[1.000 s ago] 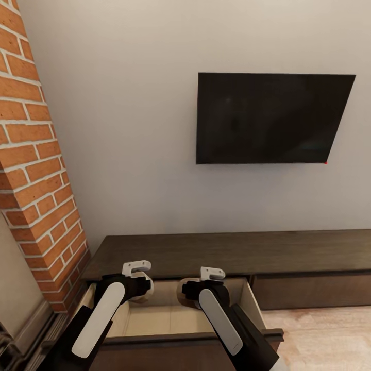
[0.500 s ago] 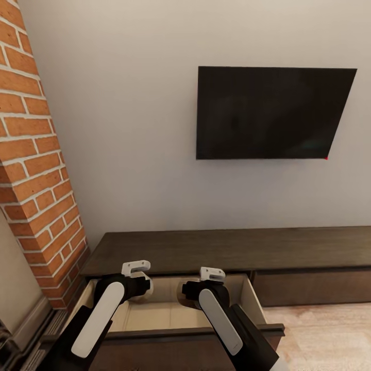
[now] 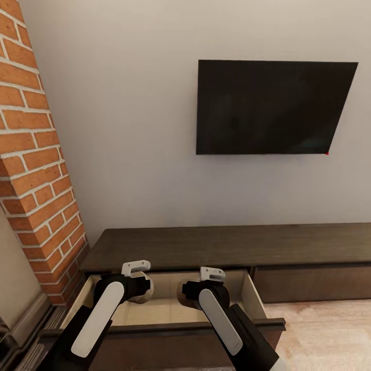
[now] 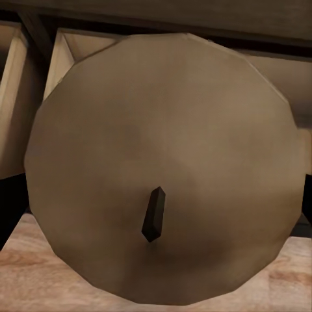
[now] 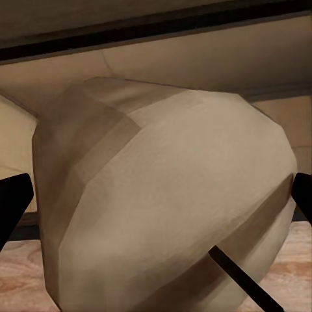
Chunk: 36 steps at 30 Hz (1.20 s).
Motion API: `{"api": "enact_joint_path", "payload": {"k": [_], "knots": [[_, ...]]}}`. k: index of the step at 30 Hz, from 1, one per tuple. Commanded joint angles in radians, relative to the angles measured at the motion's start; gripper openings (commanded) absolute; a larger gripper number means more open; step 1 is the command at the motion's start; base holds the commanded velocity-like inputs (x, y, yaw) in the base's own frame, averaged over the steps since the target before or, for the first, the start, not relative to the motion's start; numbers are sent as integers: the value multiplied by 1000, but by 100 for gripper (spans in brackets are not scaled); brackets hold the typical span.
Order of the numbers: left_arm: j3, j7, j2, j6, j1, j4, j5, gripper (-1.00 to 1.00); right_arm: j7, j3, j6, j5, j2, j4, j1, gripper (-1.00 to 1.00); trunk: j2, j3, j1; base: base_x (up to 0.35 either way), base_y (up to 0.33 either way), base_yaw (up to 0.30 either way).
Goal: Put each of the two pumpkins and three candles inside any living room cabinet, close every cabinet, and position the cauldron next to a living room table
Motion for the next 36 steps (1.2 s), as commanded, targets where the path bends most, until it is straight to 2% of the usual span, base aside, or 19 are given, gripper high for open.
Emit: {"api": "enact_joint_path", "payload": {"k": [1,12,22,36], "knots": [[-2,8,1,3,-1,-1,6,-100,-11,1,1,-8,0,-1,-1,-100,-8,-4,4,0,0,0],[-2,8,0,3,-1,0,7,-100,-11,26,1,-8,0,-1,-1,-100,-85,-39,46,0,0,0],[-2,8,0,3,-1,0,7,-100,-11,26,1,-8,0,2,-1,-100,-85,-39,46,7,0,0],[0,8,0,3,-1,0,5,-100,-11,27,-11,-9,0,2,-1,-100,-85,-39,46,142,11,0]]}}
